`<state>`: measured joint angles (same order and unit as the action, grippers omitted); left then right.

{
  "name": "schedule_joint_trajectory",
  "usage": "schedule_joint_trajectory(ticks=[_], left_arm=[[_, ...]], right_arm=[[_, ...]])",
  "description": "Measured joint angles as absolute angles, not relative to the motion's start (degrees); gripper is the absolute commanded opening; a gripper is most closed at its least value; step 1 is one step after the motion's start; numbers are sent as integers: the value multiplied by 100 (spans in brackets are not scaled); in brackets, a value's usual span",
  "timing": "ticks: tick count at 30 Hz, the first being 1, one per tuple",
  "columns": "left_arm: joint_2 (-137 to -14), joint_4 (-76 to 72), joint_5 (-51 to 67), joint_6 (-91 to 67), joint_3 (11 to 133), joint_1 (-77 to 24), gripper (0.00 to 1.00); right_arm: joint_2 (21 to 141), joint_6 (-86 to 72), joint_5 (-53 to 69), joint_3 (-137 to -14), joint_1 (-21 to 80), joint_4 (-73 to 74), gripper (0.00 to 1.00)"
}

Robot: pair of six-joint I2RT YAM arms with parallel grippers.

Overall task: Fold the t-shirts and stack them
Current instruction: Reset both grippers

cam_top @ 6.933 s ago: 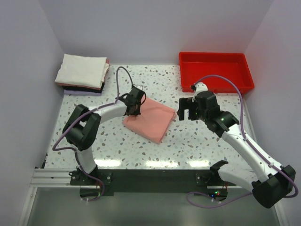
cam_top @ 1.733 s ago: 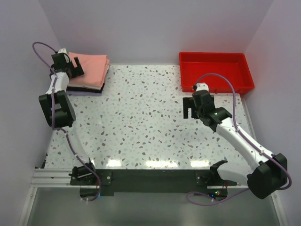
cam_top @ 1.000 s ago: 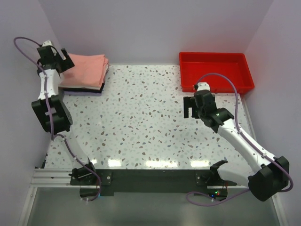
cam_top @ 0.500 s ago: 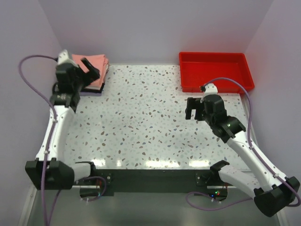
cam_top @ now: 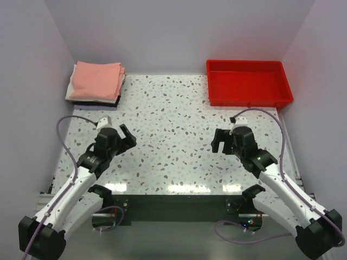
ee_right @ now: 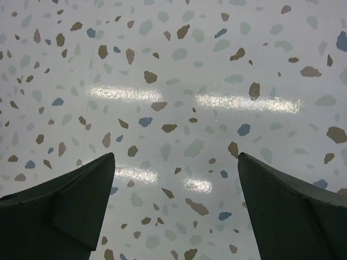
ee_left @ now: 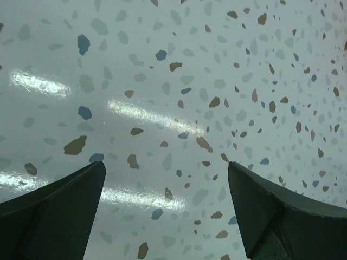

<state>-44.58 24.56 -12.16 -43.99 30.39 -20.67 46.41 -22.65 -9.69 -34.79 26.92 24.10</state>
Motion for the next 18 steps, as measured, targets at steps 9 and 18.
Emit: schedule_joint_trajectory(ticks=[9, 18], left_arm=[[-4278, 2609, -1820, -4547, 3039, -2067, 100], [-4327, 2624, -1890, -4550, 3039, -2067, 100]], right_arm=[[4648, -2705, -932, -3122, 2694, 2001, 99], [4416, -2810, -947, -3114, 2694, 1859, 99]])
